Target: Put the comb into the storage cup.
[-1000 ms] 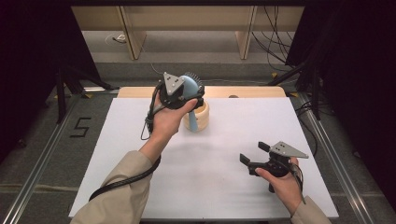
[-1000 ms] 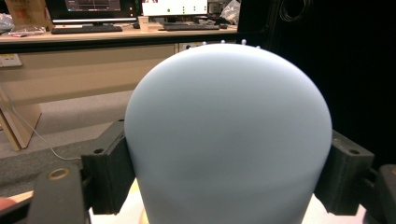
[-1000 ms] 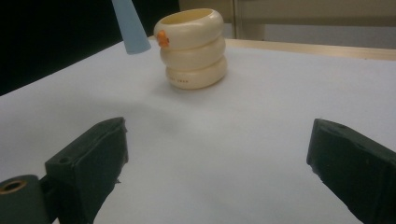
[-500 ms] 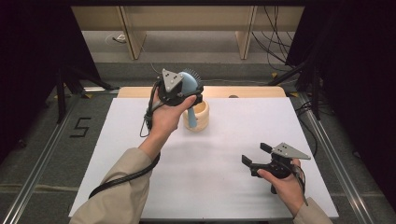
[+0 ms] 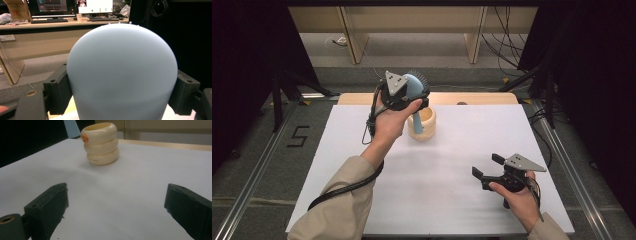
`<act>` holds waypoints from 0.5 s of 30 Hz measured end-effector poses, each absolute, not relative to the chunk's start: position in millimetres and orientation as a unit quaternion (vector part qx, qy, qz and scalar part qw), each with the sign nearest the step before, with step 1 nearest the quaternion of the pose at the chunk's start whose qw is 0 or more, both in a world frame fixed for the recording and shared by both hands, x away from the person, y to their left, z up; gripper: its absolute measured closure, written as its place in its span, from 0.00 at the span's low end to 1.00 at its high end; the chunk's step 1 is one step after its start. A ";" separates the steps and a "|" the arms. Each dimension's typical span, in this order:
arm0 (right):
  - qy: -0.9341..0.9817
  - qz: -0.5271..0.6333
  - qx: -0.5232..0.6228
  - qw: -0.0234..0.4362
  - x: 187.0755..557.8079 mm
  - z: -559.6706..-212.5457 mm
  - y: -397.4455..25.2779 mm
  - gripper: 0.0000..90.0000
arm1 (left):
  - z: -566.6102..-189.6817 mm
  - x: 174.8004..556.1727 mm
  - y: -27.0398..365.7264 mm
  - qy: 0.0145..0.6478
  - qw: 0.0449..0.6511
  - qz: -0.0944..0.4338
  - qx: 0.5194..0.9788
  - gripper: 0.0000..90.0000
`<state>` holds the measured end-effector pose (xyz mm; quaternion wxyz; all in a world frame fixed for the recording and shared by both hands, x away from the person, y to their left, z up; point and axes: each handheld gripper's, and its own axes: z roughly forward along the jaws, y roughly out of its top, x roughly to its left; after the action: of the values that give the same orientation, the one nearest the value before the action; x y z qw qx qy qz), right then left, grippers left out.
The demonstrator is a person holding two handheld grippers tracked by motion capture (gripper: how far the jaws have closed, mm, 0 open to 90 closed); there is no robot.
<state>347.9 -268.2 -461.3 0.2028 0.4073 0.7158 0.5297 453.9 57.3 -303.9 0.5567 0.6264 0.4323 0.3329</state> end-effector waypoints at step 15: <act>0.715 0.530 0.409 0.203 346.2 -461.2 -271.3 0.07 | -299.9 458.1 58.9 0.432 0.558 0.338 0.622 0.22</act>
<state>346.2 -271.3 -461.2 0.2030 0.4086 0.7148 0.5300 458.1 58.9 -299.9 0.5584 0.6218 0.4324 0.3385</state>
